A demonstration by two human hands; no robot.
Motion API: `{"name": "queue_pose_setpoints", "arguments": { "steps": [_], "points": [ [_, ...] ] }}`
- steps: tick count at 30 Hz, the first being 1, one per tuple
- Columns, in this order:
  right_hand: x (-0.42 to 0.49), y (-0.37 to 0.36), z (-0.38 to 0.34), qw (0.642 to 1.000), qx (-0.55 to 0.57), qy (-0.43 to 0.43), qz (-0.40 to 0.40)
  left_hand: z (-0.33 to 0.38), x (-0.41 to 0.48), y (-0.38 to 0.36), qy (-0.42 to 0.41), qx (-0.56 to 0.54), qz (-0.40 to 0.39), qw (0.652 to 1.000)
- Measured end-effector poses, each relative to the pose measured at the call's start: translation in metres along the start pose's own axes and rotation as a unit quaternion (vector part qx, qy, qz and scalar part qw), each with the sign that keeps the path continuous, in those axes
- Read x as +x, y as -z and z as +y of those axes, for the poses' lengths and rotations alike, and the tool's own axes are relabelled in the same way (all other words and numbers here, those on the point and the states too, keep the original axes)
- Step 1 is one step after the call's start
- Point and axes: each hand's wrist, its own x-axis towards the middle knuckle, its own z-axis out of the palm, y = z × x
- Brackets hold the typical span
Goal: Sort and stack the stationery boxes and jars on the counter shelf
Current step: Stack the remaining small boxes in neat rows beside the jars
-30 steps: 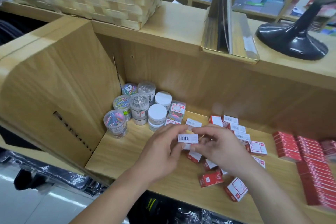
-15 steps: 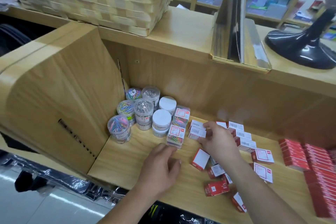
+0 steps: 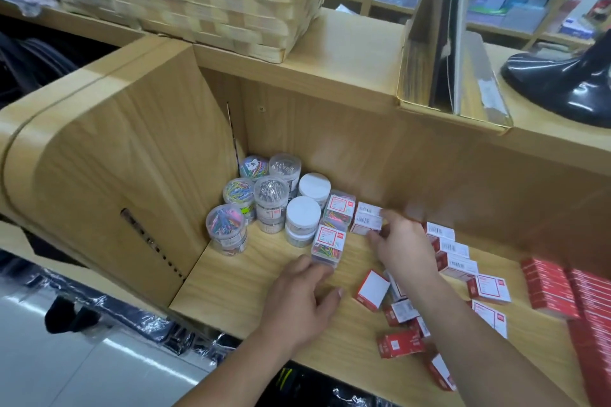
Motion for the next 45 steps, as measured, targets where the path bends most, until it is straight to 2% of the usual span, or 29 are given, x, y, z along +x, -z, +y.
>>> {"name": "queue_pose_setpoints", "arguments": {
  "steps": [8, 14, 21, 23, 25, 27, 30, 33, 37, 45],
  "points": [
    [-0.016, 0.020, 0.010, 1.000, 0.011, 0.004, 0.008, 0.001, -0.003, 0.001, -0.024, 0.050, -0.022, 0.998],
    [-0.049, 0.045, 0.036, 0.994, 0.105, -0.011, 0.011, 0.009, -0.009, 0.002, -0.030, 0.073, -0.024, 0.997],
    [-0.085, 0.048, 0.049, 0.987, 0.159, -0.011, 0.016, 0.058, 0.006, -0.017, -0.022, 0.099, -0.099, 0.990],
    [-0.092, 0.045, 0.051, 0.985, 0.174, 0.004, 0.017, 0.060, 0.008, -0.019, -0.012, 0.062, -0.104, 0.993],
    [-0.096, 0.044, 0.053, 0.981, 0.190, 0.021, 0.011, 0.058, 0.008, -0.016, 0.036, -0.046, -0.082, 0.995],
    [-0.099, 0.046, 0.052, 0.973, 0.226, 0.048, -0.018, 0.061, 0.010, -0.005, 0.112, -0.172, -0.062, 0.977],
    [-0.102, 0.048, 0.041, 0.949, 0.295, 0.071, -0.089, 0.070, 0.014, 0.019, 0.152, -0.283, -0.115, 0.940],
    [-0.102, 0.049, 0.027, 0.932, 0.339, 0.045, -0.117, 0.083, 0.012, 0.035, 0.154, -0.325, -0.136, 0.923],
    [-0.101, 0.056, 0.018, 0.919, 0.377, 0.019, -0.113, 0.077, 0.010, 0.039, 0.180, -0.353, -0.099, 0.913],
    [-0.098, 0.057, 0.012, 0.915, 0.381, 0.003, -0.134, 0.065, 0.003, 0.035, 0.174, -0.374, -0.073, 0.908]
  ]
}}
